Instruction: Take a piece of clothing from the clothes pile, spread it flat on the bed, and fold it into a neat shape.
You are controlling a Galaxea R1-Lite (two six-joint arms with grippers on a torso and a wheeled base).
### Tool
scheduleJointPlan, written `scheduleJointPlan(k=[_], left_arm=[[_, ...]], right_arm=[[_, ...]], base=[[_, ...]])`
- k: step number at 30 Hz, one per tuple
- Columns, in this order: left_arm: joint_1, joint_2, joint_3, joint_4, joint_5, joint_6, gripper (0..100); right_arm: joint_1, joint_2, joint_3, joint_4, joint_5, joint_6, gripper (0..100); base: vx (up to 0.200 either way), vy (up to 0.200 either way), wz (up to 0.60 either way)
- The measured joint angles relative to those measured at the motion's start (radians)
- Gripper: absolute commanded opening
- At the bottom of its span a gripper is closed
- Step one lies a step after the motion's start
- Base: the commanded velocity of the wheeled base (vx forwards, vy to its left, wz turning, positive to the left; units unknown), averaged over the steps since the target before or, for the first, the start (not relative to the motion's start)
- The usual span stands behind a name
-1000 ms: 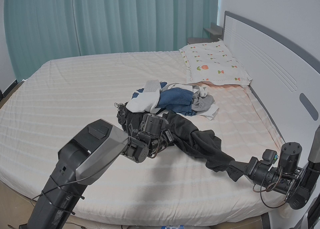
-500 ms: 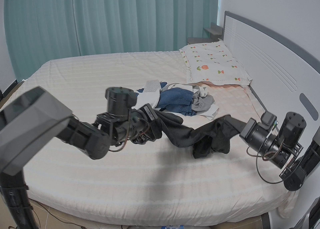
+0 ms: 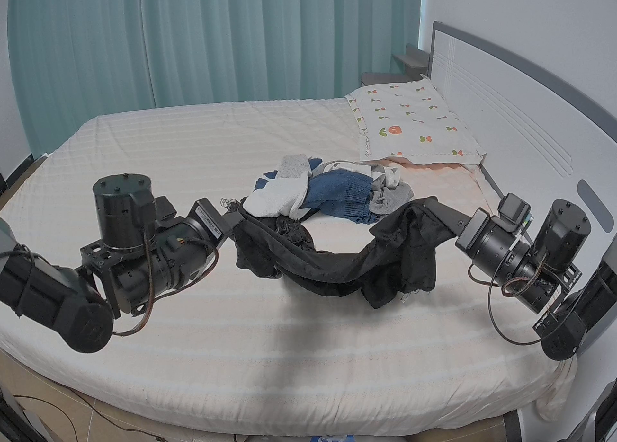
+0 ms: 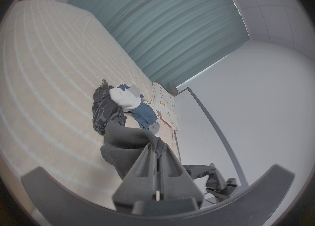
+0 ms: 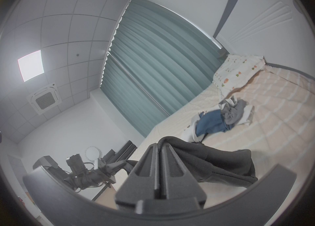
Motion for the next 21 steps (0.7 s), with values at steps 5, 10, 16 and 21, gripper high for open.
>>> scheduleJointPlan(k=[5, 10, 16, 21], left_arm=[[0.007, -0.027, 0.107, -0.084, -0.047, -0.082, 0], [0.009, -0.039, 0.151, -0.101, -0.055, -0.097, 0], [0.005, -0.048, 0.19, -0.102, -0.055, -0.1, 0], [0.006, -0.052, 0.201, -0.102, -0.053, -0.115, 0]], right_arm=[[0.01, 0.037, 0.02, -0.002, -0.002, -0.001, 0], [0.025, 0.05, 0.033, -0.003, -0.005, -0.001, 0], [0.034, 0.044, 0.044, -0.003, -0.029, -0.003, 0], [0.038, 0.023, 0.058, -0.004, -0.033, -0.003, 0]], base=[[-0.04, 0.0, 0.0], [0.0, 0.0, 0.0], [0.0, 0.1, 0.0], [0.0, 0.2, 0.0]])
